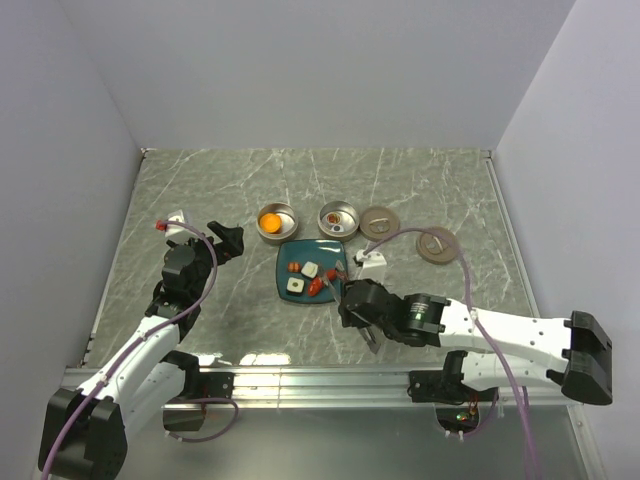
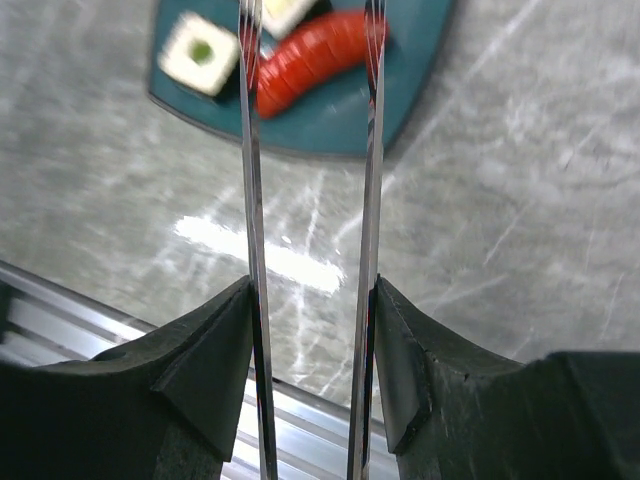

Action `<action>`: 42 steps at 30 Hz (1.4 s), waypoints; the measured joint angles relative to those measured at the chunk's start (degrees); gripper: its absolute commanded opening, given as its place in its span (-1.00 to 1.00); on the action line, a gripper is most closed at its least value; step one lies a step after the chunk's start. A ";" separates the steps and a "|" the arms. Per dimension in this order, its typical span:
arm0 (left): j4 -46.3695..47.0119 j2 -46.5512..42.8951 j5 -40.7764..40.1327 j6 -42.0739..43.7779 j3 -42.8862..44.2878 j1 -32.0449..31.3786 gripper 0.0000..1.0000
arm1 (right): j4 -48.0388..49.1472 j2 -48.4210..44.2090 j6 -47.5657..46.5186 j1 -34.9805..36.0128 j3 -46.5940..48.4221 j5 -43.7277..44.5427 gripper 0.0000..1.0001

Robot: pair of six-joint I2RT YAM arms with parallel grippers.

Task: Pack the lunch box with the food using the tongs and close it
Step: Pick up the food using the clamp

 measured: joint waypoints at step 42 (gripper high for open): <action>0.17 0.33 0.66 0.00 0.00 0.00 0.99 | 4.20 12.48 8.63 5.51 -1.36 -10.14 0.18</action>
